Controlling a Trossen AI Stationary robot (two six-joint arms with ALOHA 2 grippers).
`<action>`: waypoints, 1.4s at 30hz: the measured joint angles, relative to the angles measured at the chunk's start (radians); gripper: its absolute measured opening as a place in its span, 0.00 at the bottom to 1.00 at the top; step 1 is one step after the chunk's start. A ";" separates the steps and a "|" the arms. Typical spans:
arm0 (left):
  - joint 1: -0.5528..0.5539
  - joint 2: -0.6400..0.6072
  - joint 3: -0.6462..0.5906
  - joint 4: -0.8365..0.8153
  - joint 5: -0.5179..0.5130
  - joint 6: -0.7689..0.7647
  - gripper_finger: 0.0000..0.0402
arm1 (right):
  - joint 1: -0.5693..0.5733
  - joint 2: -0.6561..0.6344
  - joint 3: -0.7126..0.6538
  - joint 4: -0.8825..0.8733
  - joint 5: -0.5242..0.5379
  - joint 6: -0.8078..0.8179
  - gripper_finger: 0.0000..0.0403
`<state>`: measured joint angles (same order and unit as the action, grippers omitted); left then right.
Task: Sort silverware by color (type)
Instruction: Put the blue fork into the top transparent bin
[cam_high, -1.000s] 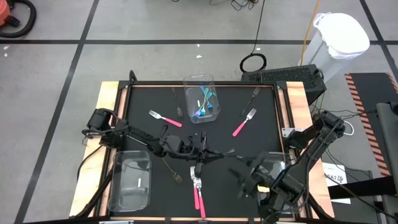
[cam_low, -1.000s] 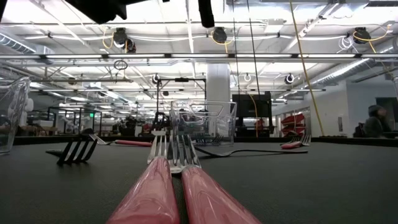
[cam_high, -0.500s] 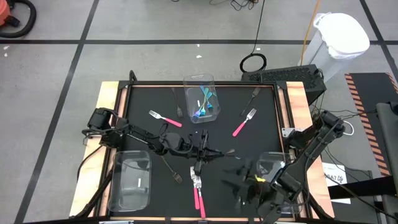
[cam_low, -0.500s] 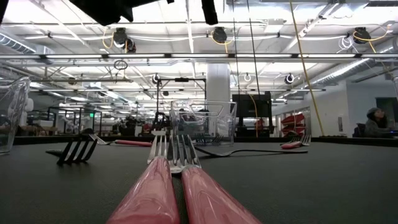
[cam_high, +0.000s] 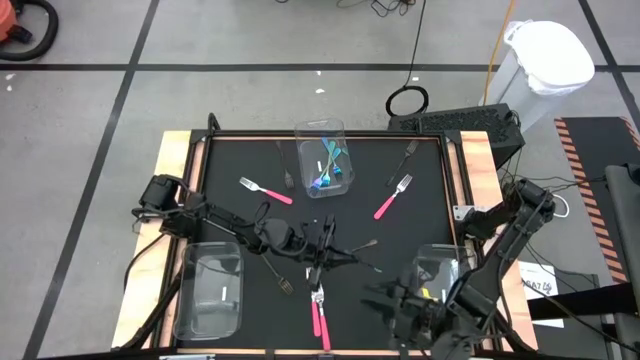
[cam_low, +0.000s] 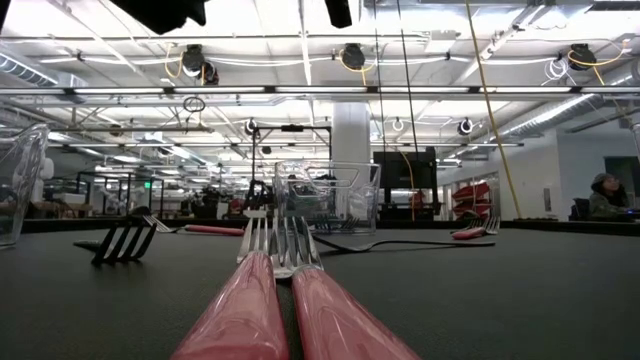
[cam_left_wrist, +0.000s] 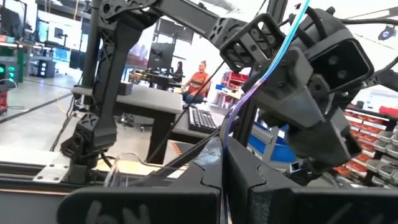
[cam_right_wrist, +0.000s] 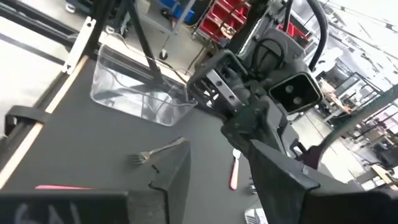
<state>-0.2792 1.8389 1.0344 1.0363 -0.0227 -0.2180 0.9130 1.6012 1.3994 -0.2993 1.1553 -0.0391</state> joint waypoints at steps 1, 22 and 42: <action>-0.005 0.000 0.000 0.000 -0.001 0.014 0.00 | -0.003 0.000 0.000 -0.002 0.000 -0.001 0.38; -0.071 -0.002 0.002 0.079 -0.008 0.175 0.00 | -0.092 -0.123 -0.059 0.109 -0.217 -0.082 0.37; -0.069 -0.002 0.000 0.074 0.002 0.179 0.00 | -0.154 -0.118 -0.336 0.839 -0.220 -0.395 0.33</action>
<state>-0.3485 1.8374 1.0344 1.1102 -0.0209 -0.0395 0.7593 1.4834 1.0637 0.5395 0.9357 -0.4343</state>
